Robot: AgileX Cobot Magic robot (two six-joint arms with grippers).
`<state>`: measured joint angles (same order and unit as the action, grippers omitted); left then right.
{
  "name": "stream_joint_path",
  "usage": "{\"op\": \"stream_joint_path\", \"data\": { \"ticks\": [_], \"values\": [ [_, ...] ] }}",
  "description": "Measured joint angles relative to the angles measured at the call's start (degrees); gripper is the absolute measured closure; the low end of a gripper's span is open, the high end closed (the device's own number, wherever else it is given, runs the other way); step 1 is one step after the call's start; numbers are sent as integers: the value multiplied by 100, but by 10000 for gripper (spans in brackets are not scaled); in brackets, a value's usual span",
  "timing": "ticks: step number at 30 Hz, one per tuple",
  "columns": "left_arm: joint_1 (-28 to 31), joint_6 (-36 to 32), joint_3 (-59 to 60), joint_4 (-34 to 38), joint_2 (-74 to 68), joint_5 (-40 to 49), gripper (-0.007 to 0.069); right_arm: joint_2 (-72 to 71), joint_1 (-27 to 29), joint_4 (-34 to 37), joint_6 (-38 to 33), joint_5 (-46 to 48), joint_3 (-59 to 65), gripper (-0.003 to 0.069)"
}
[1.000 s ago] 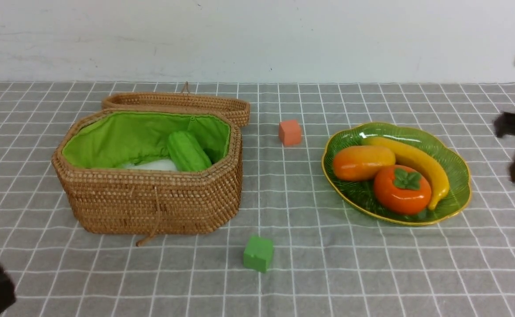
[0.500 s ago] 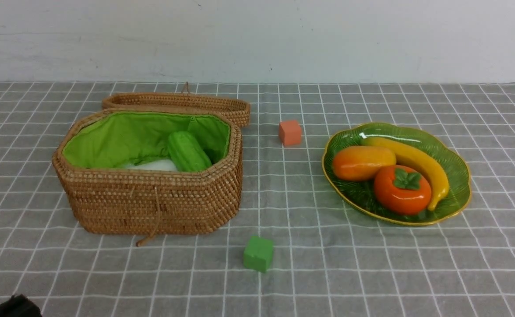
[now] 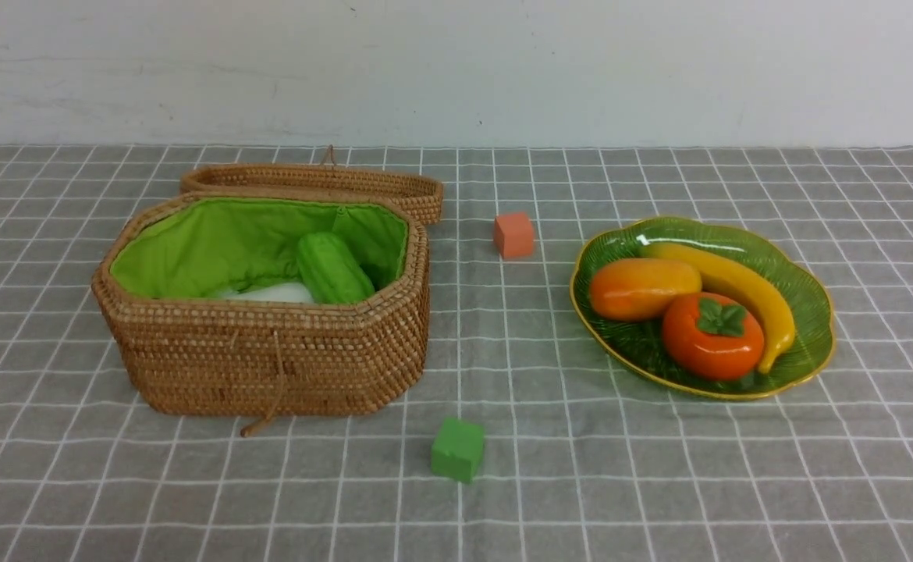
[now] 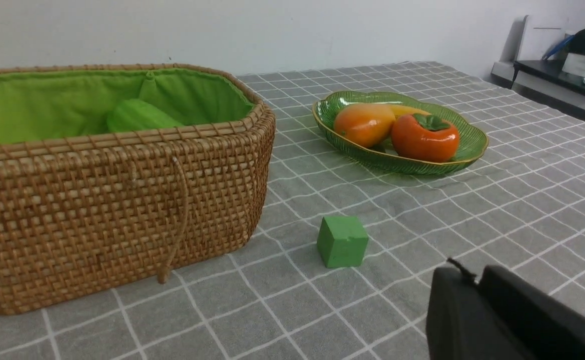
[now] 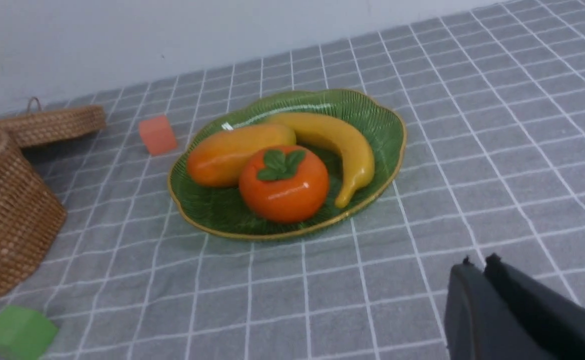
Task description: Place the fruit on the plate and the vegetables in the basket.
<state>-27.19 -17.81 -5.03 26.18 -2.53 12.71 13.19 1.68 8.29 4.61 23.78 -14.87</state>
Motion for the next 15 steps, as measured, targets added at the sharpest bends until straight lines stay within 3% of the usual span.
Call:
{"op": "stream_joint_path", "data": {
  "ticks": [6,10,15],
  "values": [
    [0,0,0,0,0,-29,560,-92,0,-516,57,-253,600,655],
    [0,0,0,6,0,-29,553,-1021,0,-921,179,-765,1463,677],
    [0,0,0,11,6,-28,549,-1374,0,-1098,378,-304,1611,677]
  ]
}}
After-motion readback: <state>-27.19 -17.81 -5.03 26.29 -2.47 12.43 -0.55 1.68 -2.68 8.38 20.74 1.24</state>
